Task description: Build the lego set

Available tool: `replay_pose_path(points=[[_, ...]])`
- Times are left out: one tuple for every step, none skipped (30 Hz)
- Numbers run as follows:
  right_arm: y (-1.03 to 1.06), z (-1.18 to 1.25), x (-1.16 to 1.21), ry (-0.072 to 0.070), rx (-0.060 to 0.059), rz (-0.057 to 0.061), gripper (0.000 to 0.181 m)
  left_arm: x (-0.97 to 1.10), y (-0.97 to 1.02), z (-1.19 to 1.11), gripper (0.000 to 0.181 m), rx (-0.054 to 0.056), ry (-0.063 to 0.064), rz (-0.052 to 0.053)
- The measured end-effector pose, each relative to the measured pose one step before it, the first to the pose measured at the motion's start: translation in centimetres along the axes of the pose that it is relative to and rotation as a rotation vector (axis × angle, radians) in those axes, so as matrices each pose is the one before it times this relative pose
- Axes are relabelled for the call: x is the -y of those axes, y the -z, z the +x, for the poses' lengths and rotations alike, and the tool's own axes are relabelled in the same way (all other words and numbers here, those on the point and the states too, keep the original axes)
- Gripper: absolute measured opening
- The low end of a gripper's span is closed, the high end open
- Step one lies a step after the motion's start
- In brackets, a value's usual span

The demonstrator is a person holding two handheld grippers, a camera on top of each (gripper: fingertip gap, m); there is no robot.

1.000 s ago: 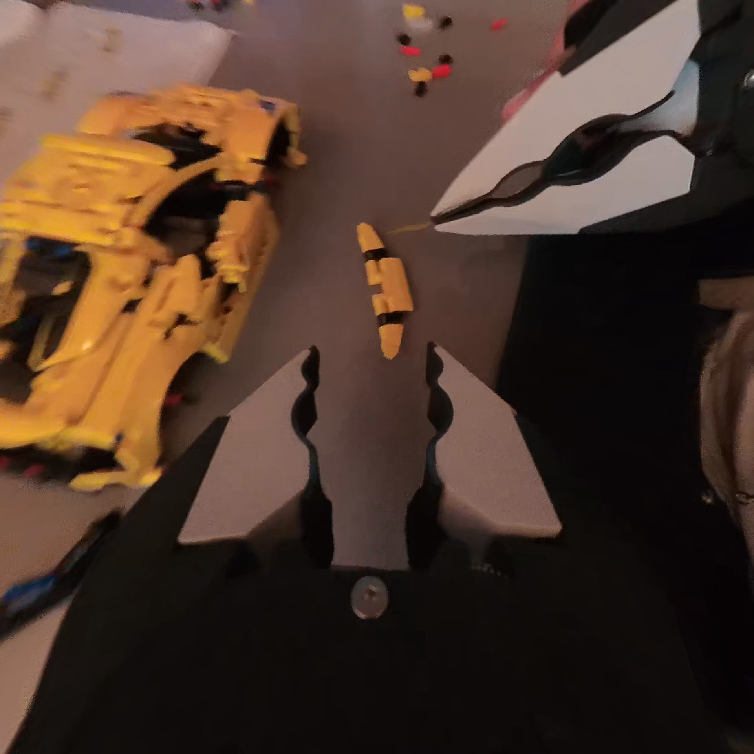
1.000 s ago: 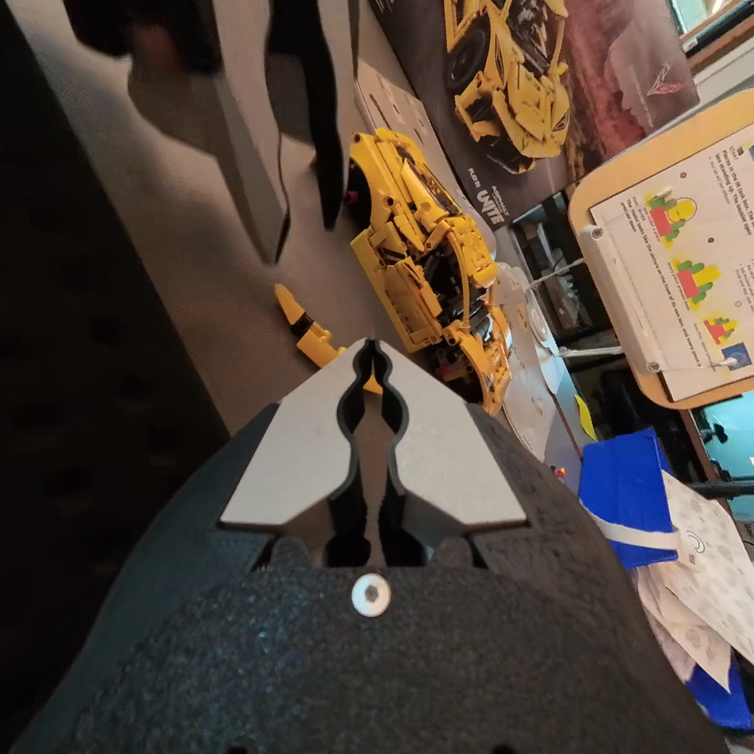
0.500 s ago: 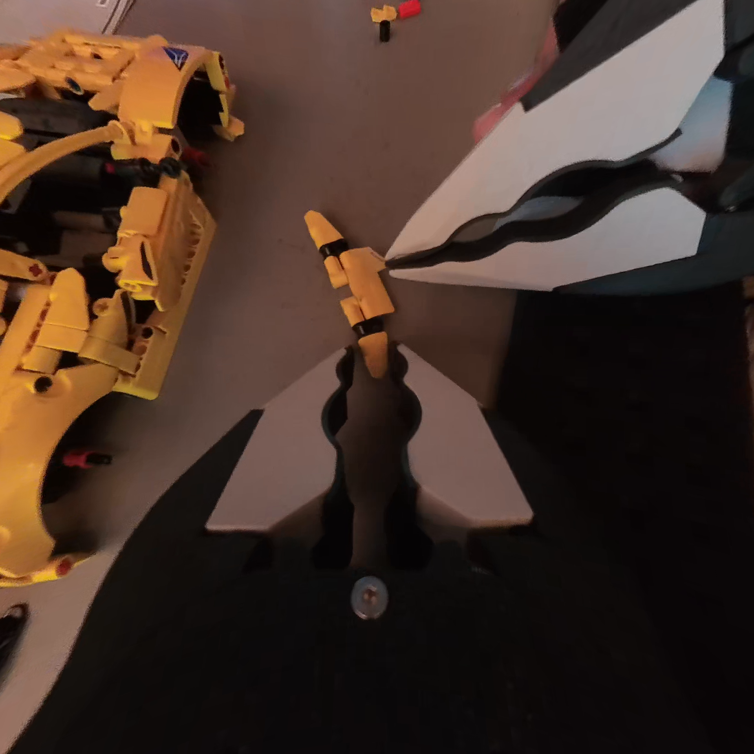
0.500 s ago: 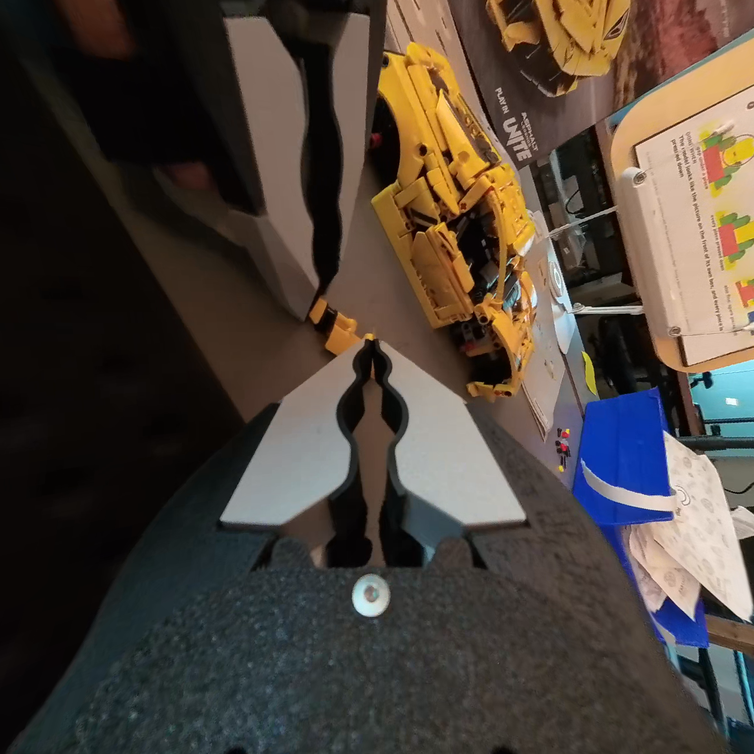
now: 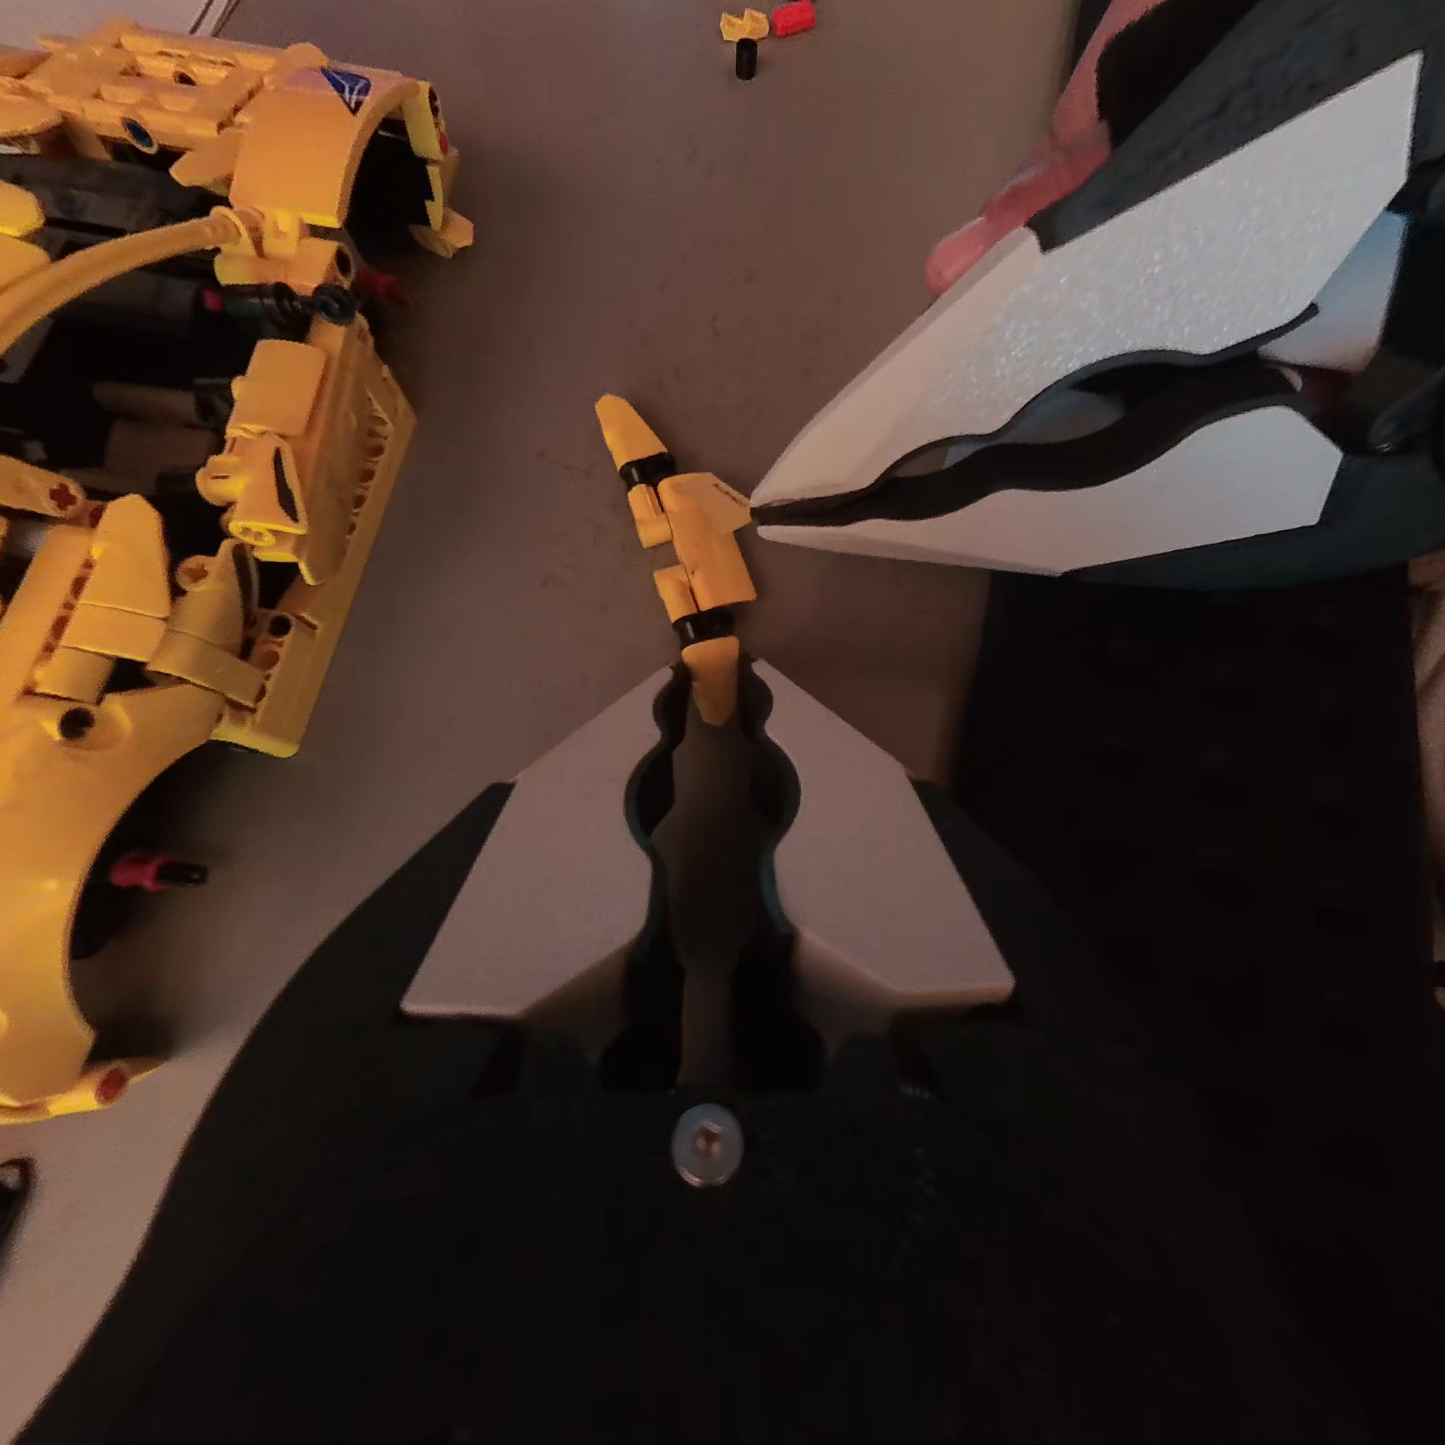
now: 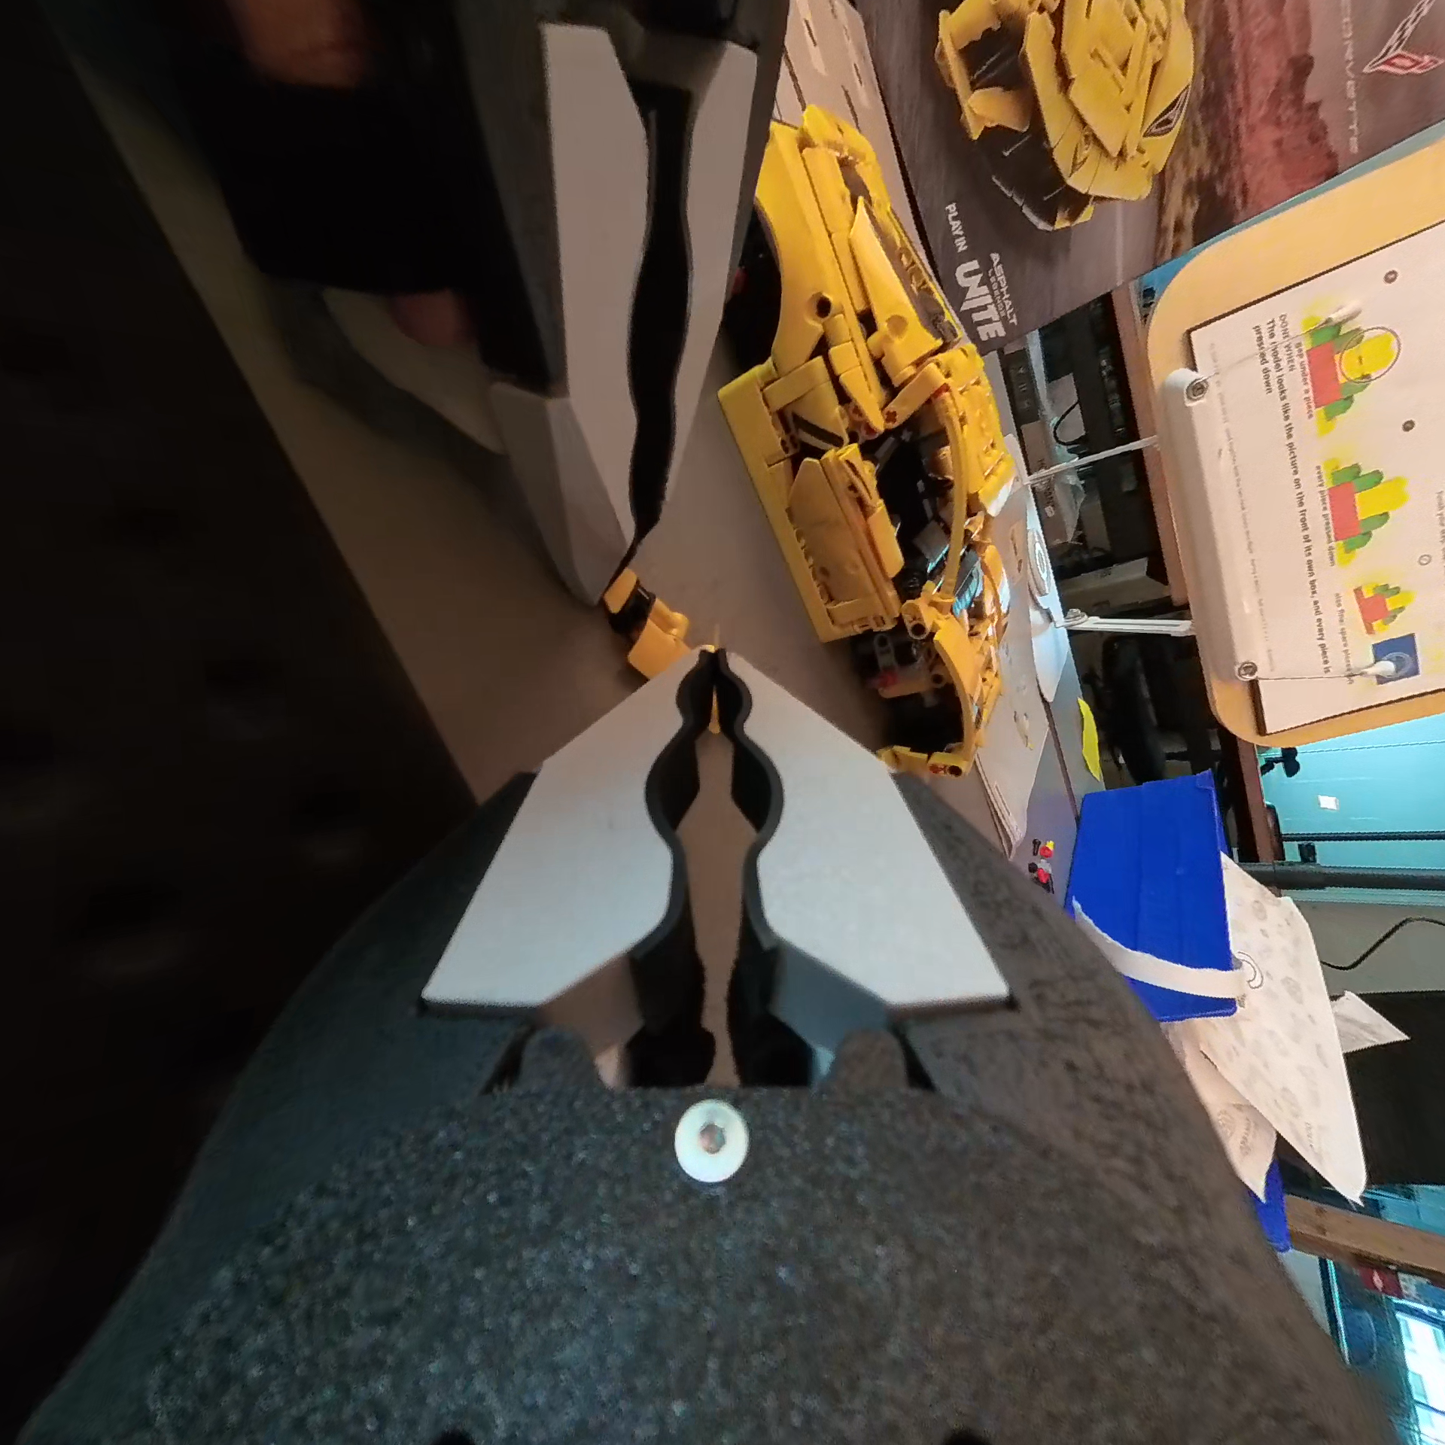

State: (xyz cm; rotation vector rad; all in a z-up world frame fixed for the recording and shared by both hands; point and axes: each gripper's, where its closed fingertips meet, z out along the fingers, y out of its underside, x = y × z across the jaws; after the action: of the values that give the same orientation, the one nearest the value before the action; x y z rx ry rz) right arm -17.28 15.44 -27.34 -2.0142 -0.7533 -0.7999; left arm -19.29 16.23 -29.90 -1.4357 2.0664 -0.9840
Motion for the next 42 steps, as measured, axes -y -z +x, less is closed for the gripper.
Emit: replay_pose_path(points=[[-0.005,-0.015,0.000,-0.0022,0.0011,-0.0002,0.000,-0.002,0.003,-0.006,0.012,-0.0002,0.0002,0.0000],[-0.010,-0.021,-0.005,-0.0003,0.0019,-0.0002,0.000,-0.008,-0.007,0.003,0.012,-0.0001,0.0002,0.0000],[-0.041,-0.024,-0.030,-0.0003,0.0028,-0.0028,0.000,-0.001,0.003,0.003,0.012,-0.0006,0.0007,0.0001],[-0.022,-0.049,-0.018,-0.0018,0.0030,-0.0015,0.000,-0.005,0.009,-0.004,0.012,-0.0010,0.0013,0.0001],[-0.028,-0.040,-0.016,-0.0020,0.0034,-0.0015,0.000,-0.004,-0.008,0.002,0.012,-0.0011,0.0014,0.0001],[-0.038,-0.041,-0.044,-0.0034,0.0050,-0.0030,0.000,-0.002,0.003,0.000,0.012,-0.0004,0.0005,0.0000],[-0.052,-0.073,-0.039,-0.0035,0.0066,-0.0035,0.000,-0.004,0.004,0.005,0.012,0.0004,-0.0004,0.0000],[-0.040,-0.055,-0.025,-0.0033,0.0056,-0.0022,0.000,0.000,0.000,-0.007,0.012,0.0003,-0.0004,0.0000],[-0.030,-0.041,-0.005,-0.0031,0.0046,-0.0013,0.000,-0.009,-0.004,0.001,0.012,-0.0005,0.0006,0.0001],[-0.024,-0.021,-0.018,-0.0028,0.0034,-0.0022,0.000,0.004,-0.002,0.002,0.012,-0.0011,0.0013,0.0001],[-0.027,-0.050,0.025,-0.0025,0.0045,0.0002,0.000,0.004,-0.002,-0.005,0.012,-0.0007,0.0009,0.0001],[-0.024,-0.008,0.024,-0.0031,0.0029,-0.0004,0.000,-0.004,0.004,0.004,0.012,0.0004,-0.0004,0.0000],[-0.037,-0.021,0.014,-0.0037,0.0030,-0.0024,0.000,-0.011,-0.005,-0.004,0.012,0.0012,-0.0013,-0.0001],[-0.029,0.000,0.014,-0.0008,0.0000,-0.0013,0.000,-0.001,-0.002,0.002,0.012,0.0014,-0.0014,-0.0001],[0.000,0.029,0.042,-0.0003,-0.0020,0.0009,0.000,-0.001,-0.002,0.000,0.012,0.0015,-0.0015,-0.0001],[0.014,0.060,0.058,-0.0021,-0.0032,0.0019,0.000,-0.007,-0.011,-0.005,0.012,0.0021,-0.0022,-0.0001],[-0.015,0.014,-0.008,-0.0035,0.0009,-0.0015,0.000,-0.005,0.000,-0.003,0.012,0.0025,-0.0031,-0.0002],[-0.036,-0.008,-0.022,-0.0020,0.0018,-0.0019,0.000,0.002,-0.007,0.004,0.012,0.0020,-0.0025,-0.0002],[-0.019,-0.016,0.033,-0.0014,0.0020,0.0006,0.000,-0.011,-0.005,-0.004,0.012,0.0012,-0.0014,-0.0001],[-0.015,-0.043,0.020,0.0002,0.0024,-0.0015,0.000,0.000,0.000,0.004,0.012,-0.0002,0.0002,0.0000],[-0.011,-0.061,0.041,0.0021,0.0022,0.0007,0.000,0.002,0.001,-0.007,0.012,-0.0011,0.0013,0.0001],[0.009,-0.023,0.026,0.0018,0.0000,0.0005,0.000,-0.003,0.005,0.000,0.012,-0.0008,0.0010,0.0001],[-0.003,-0.009,-0.005,0.0000,0.0008,-0.0007,0.000,-0.001,0.003,-0.001,0.012,-0.0003,0.0007,0.0001],[0.026,0.009,0.004,-0.0018,0.0001,0.0005,0.000,0.004,-0.004,-0.013,0.012,0.0003,0.0006,0.0000],[0.107,0.105,0.126,-0.0018,-0.0063,0.0081,0.000,0.000,0.000,-0.009,0.012,0.0008,0.0004,0.0000],[0.152,0.025,0.234,-0.0011,-0.0021,0.0158,0.000,0.000,0.002,-0.012,0.012,0.0005,0.0006,0.0002],[0.028,-0.051,0.068,-0.0004,0.0022,0.0044,0.000,0.003,-0.002,-0.006,0.012,-0.0006,0.0012,0.0001],[-0.131,-0.002,-0.297,0.0009,0.0006,-0.0183,0.000,-0.004,-0.008,-0.009,0.012,-0.0005,0.0009,0.0001],[-0.133,0.019,-0.225,-0.0031,0.0024,-0.0136,0.000,-0.002,0.003,-0.005,0.012,-0.0003,0.0001,0.0000],[0.043,0.058,0.094,-0.0073,0.0008,0.0071,0.000,0.004,0.010,0.012,0.012,-0.0001,-0.0003,0.0000],[0.059,0.081,0.059,-0.0034,-0.0033,0.0058,0.000,0.002,-0.003,0.006,0.012,-0.0001,-0.0008,0.0000],[-0.021,0.055,-0.151,0.0009,-0.0038,-0.0085,0.000,0.001,-0.003,0.004,0.012,0.0000,-0.0008,-0.0001],[-0.066,-0.047,-0.099,0.0010,0.0031,-0.0061,0.000,0.002,-0.003,0.006,0.012,0.0001,-0.0002,0.0000],[-0.019,0.012,0.010,-0.0015,0.0009,-0.0001,0.000,-0.002,0.003,-0.005,0.012,-0.0003,0.0001,0.0000],[-0.023,-0.012,0.003,-0.0019,0.0022,0.0006,0.000,-0.003,0.004,0.018,0.012,-0.0005,-0.0002,0.0000],[-0.024,0.011,-0.044,-0.0018,0.0006,-0.0035,0.001,0.004,-0.006,0.009,0.012,0.0001,-0.0010,0.0000],[0.012,0.040,0.021,-0.0005,-0.0013,0.0013,0.000,-0.003,0.002,0.005,0.012,0.0007,-0.0011,-0.0001],[0.201,0.328,0.227,-0.0042,-0.0178,0.0146,0.000,0.008,0.010,-0.001,0.012,-0.0007,0.0010,0.0004],[0.336,0.518,0.362,-0.0219,-0.0186,0.0305,0.000,0.020,0.034,0.006,0.012,-0.0032,0.0040,0.0024],[0.369,0.662,0.335,-0.0536,-0.0084,0.0333,0.000,0.056,0.079,-0.019,0.012,-0.0019,0.0045,0.0050],[0.481,0.871,0.440,-0.0760,-0.0017,0.0445,0.000,0.062,0.076,-0.083,0.012,0.0040,0.0009,0.0057],[0.458,0.957,0.357,-0.0869,0.0013,0.0401,0.000,0.053,0.063,-0.042,0.012,0.0045,-0.0039,0.0053]])
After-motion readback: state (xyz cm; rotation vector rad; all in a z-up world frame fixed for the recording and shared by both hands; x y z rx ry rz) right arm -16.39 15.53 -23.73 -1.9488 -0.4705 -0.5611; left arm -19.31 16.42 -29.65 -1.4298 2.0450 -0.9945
